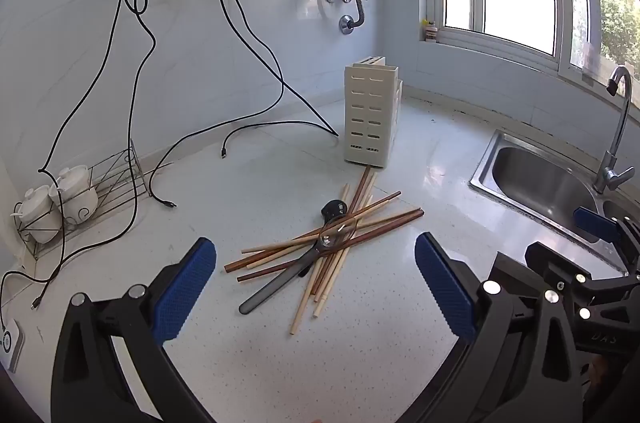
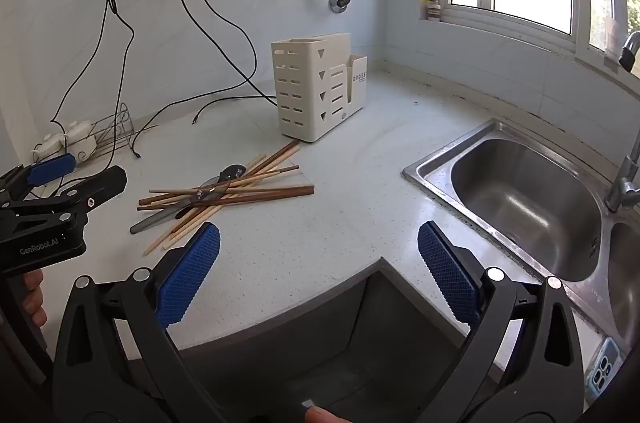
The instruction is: Organize utensils
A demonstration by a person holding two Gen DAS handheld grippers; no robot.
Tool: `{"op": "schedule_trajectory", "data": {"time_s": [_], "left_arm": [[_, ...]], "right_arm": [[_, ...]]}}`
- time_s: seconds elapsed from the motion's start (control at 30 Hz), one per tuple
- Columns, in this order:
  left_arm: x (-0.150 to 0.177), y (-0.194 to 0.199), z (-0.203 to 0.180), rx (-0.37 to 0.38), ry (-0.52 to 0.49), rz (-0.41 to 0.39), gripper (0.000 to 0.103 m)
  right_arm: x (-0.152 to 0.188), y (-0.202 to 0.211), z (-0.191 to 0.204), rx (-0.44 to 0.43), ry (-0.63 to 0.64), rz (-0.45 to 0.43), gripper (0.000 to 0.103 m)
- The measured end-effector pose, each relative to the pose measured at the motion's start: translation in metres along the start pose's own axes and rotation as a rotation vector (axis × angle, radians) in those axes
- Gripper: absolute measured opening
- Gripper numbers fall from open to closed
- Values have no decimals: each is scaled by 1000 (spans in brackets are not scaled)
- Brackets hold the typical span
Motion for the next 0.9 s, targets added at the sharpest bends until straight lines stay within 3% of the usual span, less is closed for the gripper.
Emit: {"op": "schedule_trajectory", "data": {"time_s": [0.9], "left_arm": [[5, -2, 6, -9, 5, 3, 98]], "right_arm": [[-7, 0, -1, -5, 5, -5, 95]]}}
Point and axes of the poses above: each gripper's, at about its wrist camera, not at the fingertips, and y roughly against the way its jaws point, z to its left, x to its underside, the point moved 1 cm from there along -y, roughly the way its jaws point, and after that the axes turned 8 degrees about z, right-handed, at the moved point
